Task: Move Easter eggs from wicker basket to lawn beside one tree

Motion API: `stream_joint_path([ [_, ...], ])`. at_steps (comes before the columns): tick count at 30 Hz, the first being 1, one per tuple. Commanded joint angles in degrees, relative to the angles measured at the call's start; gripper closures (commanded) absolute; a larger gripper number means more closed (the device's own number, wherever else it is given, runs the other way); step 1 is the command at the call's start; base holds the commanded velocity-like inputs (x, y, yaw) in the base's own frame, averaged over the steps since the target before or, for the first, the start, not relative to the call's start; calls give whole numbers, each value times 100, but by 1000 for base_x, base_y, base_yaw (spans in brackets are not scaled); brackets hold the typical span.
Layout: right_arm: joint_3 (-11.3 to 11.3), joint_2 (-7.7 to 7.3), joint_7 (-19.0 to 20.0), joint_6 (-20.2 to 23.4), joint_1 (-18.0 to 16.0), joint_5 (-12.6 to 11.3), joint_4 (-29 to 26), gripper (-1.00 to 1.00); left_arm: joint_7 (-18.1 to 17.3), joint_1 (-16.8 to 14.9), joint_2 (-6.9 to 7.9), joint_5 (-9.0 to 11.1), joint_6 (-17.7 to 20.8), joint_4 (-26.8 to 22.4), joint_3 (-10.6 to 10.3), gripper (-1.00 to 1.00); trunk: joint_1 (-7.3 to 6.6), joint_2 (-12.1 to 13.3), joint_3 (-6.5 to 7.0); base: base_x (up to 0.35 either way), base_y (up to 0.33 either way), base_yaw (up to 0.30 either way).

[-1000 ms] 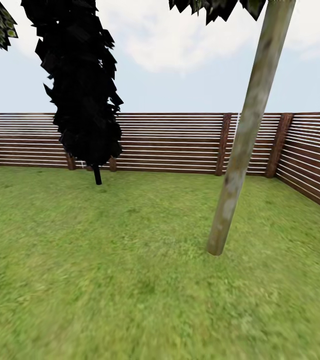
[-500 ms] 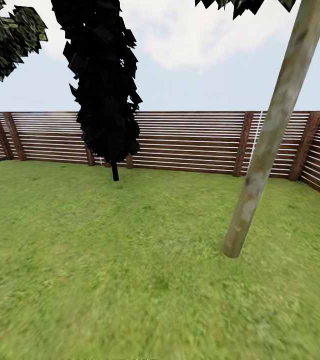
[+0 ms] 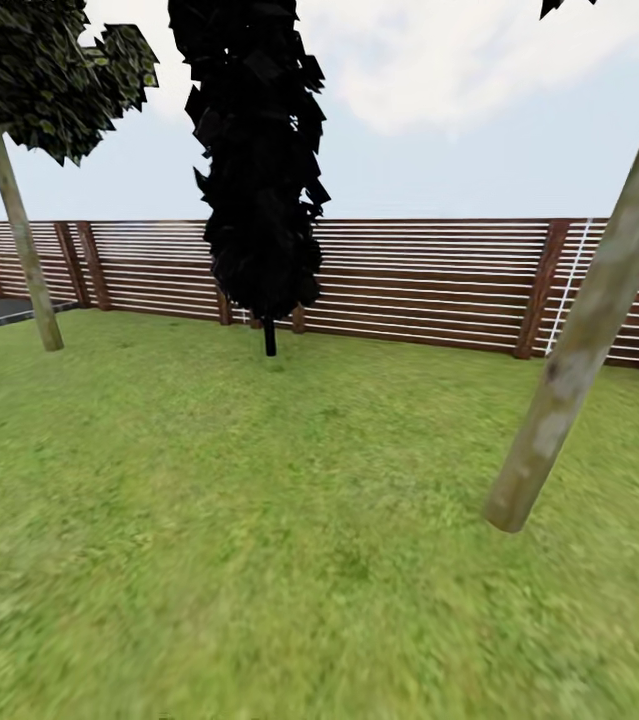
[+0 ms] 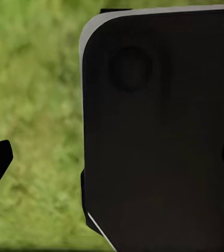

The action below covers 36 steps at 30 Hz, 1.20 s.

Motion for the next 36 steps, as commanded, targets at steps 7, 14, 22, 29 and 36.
stream_joint_path([
  [7, 11, 4, -2, -15, 1, 12, -2, -100, 0, -1, 0, -2, -13, -1, 5, -100, 0, -2, -27, 0, 0, 279],
  [14, 116, 7, -2, -18, 1, 26, 4, -100, 2, -1, 0, -3, -13, -1, 5, -100, 0, -2, -48, 0, 0, 279],
  [22, 335, 1, -2, -20, 1, 30, 4, -100, 2, -1, 0, -3, -13, -1, 5, -100, 0, -2, -72, 0, 0, 279],
  [29, 355, -1, -2, -20, 1, 24, -1, -100, 1, -1, 0, -3, -13, -1, 5, -100, 0, -2, -94, 0, 0, 279],
  [36, 352, -2, -2, -20, 1, 16, -1, -100, 1, -1, 0, -3, -13, -1, 5, -100, 0, -2, -115, 0, 0, 279],
])
